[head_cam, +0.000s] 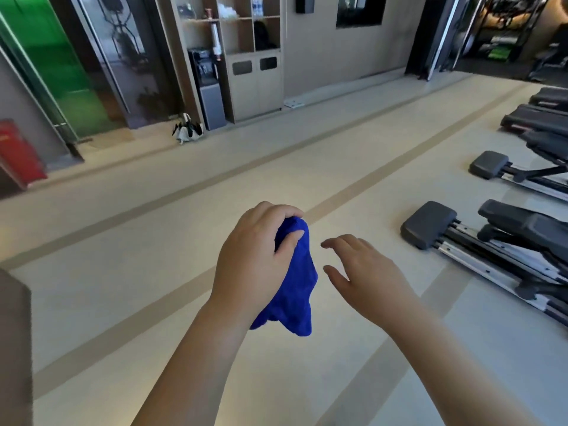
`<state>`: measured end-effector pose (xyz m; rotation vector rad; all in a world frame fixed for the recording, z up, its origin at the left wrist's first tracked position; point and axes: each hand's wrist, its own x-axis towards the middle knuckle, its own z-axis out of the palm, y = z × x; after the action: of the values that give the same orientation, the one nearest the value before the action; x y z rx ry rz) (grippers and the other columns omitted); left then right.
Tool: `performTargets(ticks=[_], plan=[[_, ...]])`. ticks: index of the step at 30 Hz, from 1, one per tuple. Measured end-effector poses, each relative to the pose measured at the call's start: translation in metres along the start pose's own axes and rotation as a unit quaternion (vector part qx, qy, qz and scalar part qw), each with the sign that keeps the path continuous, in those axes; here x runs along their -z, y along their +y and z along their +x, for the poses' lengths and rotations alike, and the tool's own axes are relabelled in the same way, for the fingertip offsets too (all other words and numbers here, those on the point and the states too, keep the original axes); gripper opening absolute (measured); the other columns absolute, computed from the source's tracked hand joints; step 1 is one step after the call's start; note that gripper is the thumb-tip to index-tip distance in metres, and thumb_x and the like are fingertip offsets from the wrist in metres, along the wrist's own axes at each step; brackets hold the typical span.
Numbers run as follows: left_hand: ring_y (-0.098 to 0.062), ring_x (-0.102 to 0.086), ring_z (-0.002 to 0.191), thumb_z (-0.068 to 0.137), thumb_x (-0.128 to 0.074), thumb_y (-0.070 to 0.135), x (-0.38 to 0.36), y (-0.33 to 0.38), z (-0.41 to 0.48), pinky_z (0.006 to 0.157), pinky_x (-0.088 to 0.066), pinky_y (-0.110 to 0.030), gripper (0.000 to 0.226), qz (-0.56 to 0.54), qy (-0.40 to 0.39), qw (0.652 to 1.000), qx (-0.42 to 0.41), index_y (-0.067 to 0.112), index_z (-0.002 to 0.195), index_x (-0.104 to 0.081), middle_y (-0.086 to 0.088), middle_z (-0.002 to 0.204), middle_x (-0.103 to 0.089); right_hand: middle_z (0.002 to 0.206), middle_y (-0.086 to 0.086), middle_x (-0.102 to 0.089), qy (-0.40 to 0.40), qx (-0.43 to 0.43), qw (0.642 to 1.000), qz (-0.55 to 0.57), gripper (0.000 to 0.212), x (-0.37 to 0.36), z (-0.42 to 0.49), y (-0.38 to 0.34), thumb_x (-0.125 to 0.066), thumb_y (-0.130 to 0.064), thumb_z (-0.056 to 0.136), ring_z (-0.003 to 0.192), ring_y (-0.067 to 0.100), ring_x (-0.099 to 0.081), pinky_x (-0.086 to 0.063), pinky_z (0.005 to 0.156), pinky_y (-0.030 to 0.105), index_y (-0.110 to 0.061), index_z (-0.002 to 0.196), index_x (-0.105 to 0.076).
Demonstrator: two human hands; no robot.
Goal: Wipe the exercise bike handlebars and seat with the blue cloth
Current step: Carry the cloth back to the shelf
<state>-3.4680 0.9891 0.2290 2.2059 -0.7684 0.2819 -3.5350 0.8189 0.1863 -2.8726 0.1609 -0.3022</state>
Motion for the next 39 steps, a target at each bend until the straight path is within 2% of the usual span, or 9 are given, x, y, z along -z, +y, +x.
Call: performTargets(ticks=[6, 10, 19, 24, 30, 35, 39], plan=[[0.006, -0.046, 0.104, 0.092, -0.056, 0.025, 0.003, -0.029, 0.07, 0.081, -0.034, -0.006, 0.022, 0.0, 0.035, 0.999, 0.028, 0.037, 0.11, -0.058, 0.027, 0.107, -0.056, 0.136, -0.016, -0.044, 0.006, 0.037, 0.999, 0.016, 0.04, -0.004, 0.088, 0.0, -0.04, -0.038, 0.098, 0.124, 0.007, -0.042, -0.045, 0.084, 0.024, -0.03, 0.137, -0.037], [0.007, -0.05, 0.103, 0.091, -0.059, 0.025, -0.004, -0.052, 0.131, 0.085, -0.04, -0.012, 0.024, -0.011, 0.056, 0.997, 0.048, 0.041, 0.108, -0.057, 0.034, 0.107, -0.054, 0.136, -0.017, -0.043, -0.005, 0.062, 0.998, 0.02, 0.04, -0.011, 0.156, 0.023, -0.039, -0.039, 0.098, 0.123, 0.006, -0.042, -0.042, 0.081, 0.022, -0.03, 0.137, -0.036], [0.006, -0.051, 0.102, 0.089, -0.059, 0.025, -0.046, -0.094, 0.312, 0.086, -0.045, -0.021, 0.022, 0.009, 0.076, 0.995, 0.066, 0.043, 0.101, -0.058, 0.032, 0.103, -0.056, 0.135, -0.014, -0.044, -0.007, 0.118, 0.992, 0.046, 0.041, -0.01, 0.346, 0.086, -0.041, -0.038, 0.098, 0.121, 0.009, -0.043, -0.043, 0.087, 0.023, -0.028, 0.138, -0.036], [0.0, -0.054, 0.1, 0.088, -0.062, 0.021, -0.07, -0.122, 0.39, 0.084, -0.048, -0.029, 0.021, 0.002, 0.09, 0.994, 0.067, 0.039, 0.1, -0.061, 0.026, 0.099, -0.059, 0.132, -0.013, -0.045, -0.012, 0.137, 0.989, 0.058, 0.042, -0.02, 0.437, 0.104, -0.039, -0.038, 0.098, 0.116, 0.009, -0.044, -0.043, 0.084, 0.024, -0.026, 0.138, -0.035], [0.0, -0.054, 0.099, 0.088, -0.062, 0.02, -0.093, -0.169, 0.476, 0.083, -0.047, -0.025, 0.022, 0.017, 0.103, 0.992, 0.071, 0.038, 0.101, -0.061, 0.024, 0.1, -0.059, 0.131, -0.016, -0.046, -0.034, 0.158, 0.983, 0.085, 0.04, -0.042, 0.53, 0.127, -0.039, -0.041, 0.098, 0.116, 0.006, -0.045, -0.041, 0.083, 0.02, -0.03, 0.137, -0.036], [0.0, -0.056, 0.101, 0.088, -0.064, 0.02, -0.119, -0.224, 0.553, 0.086, -0.049, -0.025, 0.023, -0.041, 0.103, 0.989, 0.093, 0.038, 0.102, -0.063, 0.026, 0.101, -0.06, 0.129, -0.015, -0.047, -0.058, 0.151, 0.982, 0.095, 0.038, -0.074, 0.618, 0.143, -0.039, -0.037, 0.098, 0.116, 0.007, -0.045, -0.043, 0.086, 0.024, -0.03, 0.136, -0.036], [0.001, -0.057, 0.099, 0.087, -0.065, 0.019, -0.135, -0.272, 0.627, 0.083, -0.049, -0.023, 0.023, -0.074, 0.095, 0.989, 0.088, 0.038, 0.099, -0.063, 0.025, 0.099, -0.061, 0.123, -0.013, -0.049, -0.056, 0.128, 0.986, 0.091, 0.032, -0.096, 0.705, 0.151, -0.039, -0.03, 0.097, 0.109, 0.009, -0.046, -0.044, 0.078, 0.026, -0.03, 0.13, -0.04]])
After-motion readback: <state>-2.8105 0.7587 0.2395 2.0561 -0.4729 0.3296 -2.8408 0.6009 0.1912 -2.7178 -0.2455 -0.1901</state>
